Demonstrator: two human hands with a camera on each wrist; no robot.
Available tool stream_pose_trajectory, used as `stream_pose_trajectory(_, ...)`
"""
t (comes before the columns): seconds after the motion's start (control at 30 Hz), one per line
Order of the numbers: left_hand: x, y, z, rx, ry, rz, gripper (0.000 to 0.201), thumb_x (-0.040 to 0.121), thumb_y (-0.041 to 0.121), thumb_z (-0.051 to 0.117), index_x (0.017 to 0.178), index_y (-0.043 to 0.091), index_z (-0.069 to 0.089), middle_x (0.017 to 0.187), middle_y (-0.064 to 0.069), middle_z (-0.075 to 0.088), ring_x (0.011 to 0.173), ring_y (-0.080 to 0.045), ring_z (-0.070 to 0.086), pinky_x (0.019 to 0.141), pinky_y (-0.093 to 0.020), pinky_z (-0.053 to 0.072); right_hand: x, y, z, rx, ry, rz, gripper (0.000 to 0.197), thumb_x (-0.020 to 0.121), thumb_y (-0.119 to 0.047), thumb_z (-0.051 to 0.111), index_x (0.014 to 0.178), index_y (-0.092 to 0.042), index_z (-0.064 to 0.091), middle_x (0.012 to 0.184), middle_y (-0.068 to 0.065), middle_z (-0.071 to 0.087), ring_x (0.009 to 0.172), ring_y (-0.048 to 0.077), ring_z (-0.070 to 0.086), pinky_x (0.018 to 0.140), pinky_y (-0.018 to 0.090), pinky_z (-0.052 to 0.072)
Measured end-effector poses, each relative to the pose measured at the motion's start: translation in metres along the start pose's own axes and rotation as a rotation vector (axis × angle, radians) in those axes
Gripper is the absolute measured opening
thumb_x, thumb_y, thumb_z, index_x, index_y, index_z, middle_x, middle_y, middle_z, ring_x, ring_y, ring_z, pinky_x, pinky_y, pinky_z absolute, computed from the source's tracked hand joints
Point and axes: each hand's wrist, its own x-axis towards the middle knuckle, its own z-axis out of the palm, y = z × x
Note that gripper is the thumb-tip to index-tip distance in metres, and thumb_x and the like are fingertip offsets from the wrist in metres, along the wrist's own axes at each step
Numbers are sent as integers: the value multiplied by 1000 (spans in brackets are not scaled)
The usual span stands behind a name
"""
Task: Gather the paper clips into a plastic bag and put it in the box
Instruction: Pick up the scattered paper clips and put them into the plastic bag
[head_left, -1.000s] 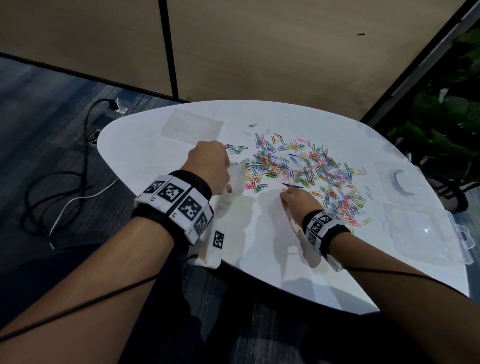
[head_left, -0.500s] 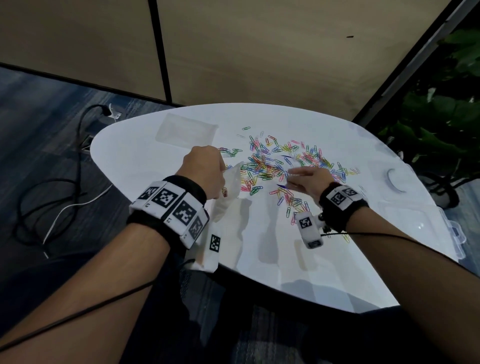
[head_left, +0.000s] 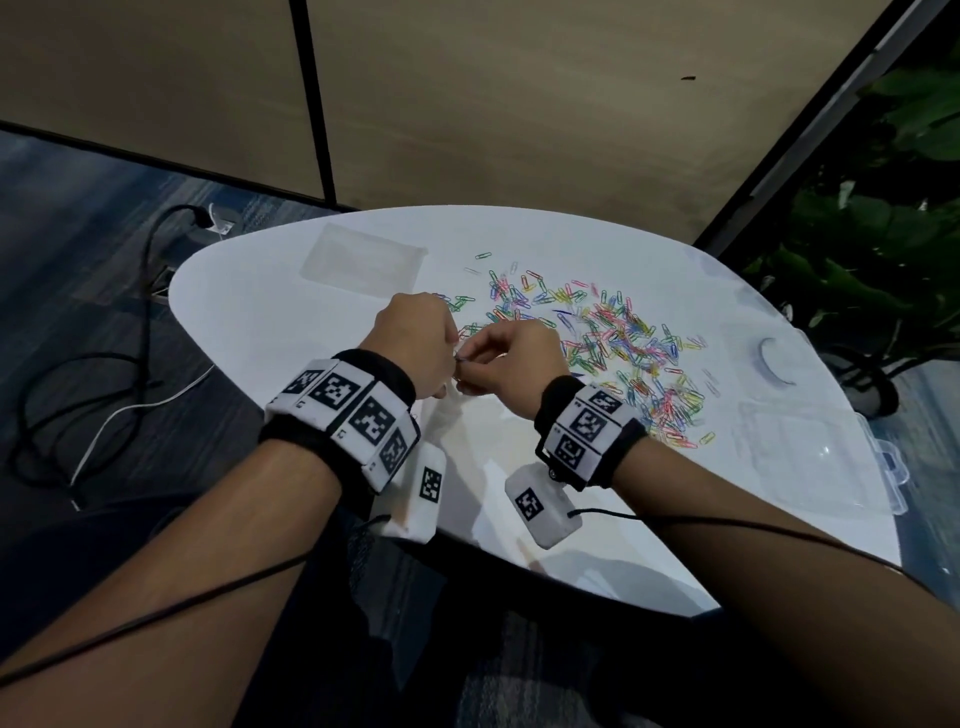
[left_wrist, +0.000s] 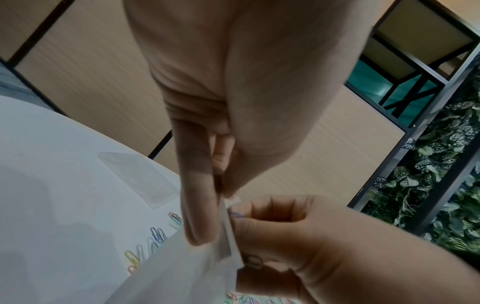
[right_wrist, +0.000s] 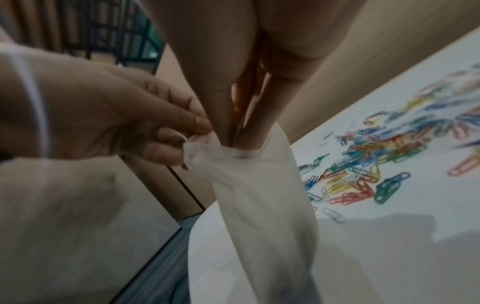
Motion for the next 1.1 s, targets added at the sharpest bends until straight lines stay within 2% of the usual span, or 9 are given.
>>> stream_pose_trajectory(0.13, 1, -1, -1, -6, 9, -6, 15, 96, 2, 59, 98, 14, 66, 99, -15, 75, 77, -31, 79, 81, -41, 65, 3, -1, 2, -469, -123, -206, 16, 85, -9, 64, 92, -13, 78, 65, -12, 62, 57, -3, 57, 62, 10, 41)
stream_pose_trajectory(0.2, 1, -2, -3, 2, 19, -17, 17, 95, 1, 59, 102, 13, 69, 99, -15, 76, 82, -31, 79, 83, -41, 64, 5, -5, -1, -442, -173, -200, 25, 87, -1, 57, 94, -13, 78, 74, -10, 67, 61, -6, 61, 64, 2, 42)
stream_pose_trajectory(0.33, 2, -5, -8, 1, 33, -37, 19, 92, -3, 60, 104, 5, 72, 94, -16, 77, 86, -33, 78, 83, -41, 64, 17, -3, -22, 2, -107, -47, 34, 88, 13, 44, 89, -2, 74, 86, 18, 73, 79, 26, 73, 79, 33, 61)
stream_pose_trajectory(0.43, 1, -5, -9, 3, 20, -37, 18, 94, -4, 56, 100, 5, 71, 91, -14, 77, 78, -30, 80, 75, -36, 65, 33, 26, -52, -477, -24, -83, 40, 92, 5, 39, 105, -11, 74, 99, 4, 70, 76, 16, 67, 76, 29, 59)
stream_pose_trajectory(0.53, -1, -5, -9, 12, 18, -33, 18, 95, -3, 56, 102, 6, 70, 92, -14, 78, 78, -30, 80, 77, -37, 65, 33, 80, -69, -1060, -313, -88, 43, 101, -13, 35, 141, -23, 47, 147, 2, 45, 127, 23, 50, 104, 35, 44)
stream_pose_trajectory(0.6, 0, -7, -10, 20, 15, -38, 20, 94, -4, 55, 103, 3, 72, 89, -16, 79, 78, -30, 79, 80, -39, 65, 30, 113, -70, -1225, -463, -138, 44, 103, -23, 31, 147, -21, 34, 159, 5, 26, 143, 28, 29, 114, 44, 32)
stream_pose_trajectory(0.77, 2, -6, -12, 43, 23, -26, 21, 91, -6, 58, 103, 0, 74, 88, -17, 79, 82, -32, 79, 82, -41, 65, 23, 138, -82, -1242, -363, -66, 48, 104, -25, 28, 151, -14, 22, 160, 11, 19, 142, 30, 28, 112, 44, 34)
stream_pose_trajectory(0.93, 3, -2, -7, 32, 13, -16, 18, 95, 0, 58, 104, 8, 71, 98, -15, 77, 82, -32, 79, 82, -39, 65, 4, 136, -81, -1198, -435, -47, 61, 97, -40, 48, 147, -11, 28, 154, 9, 23, 137, 31, 33, 112, 42, 34)
stream_pose_trajectory(1.1, 4, 0, -5, 32, 11, -20, 17, 94, -2, 58, 104, 7, 70, 91, -14, 77, 80, -31, 79, 82, -39, 64, -4, 149, -80, -1253, -372, -189, 39, 96, -9, 42, 135, -9, 45, 131, 14, 47, 109, 34, 53, 90, 39, 47)
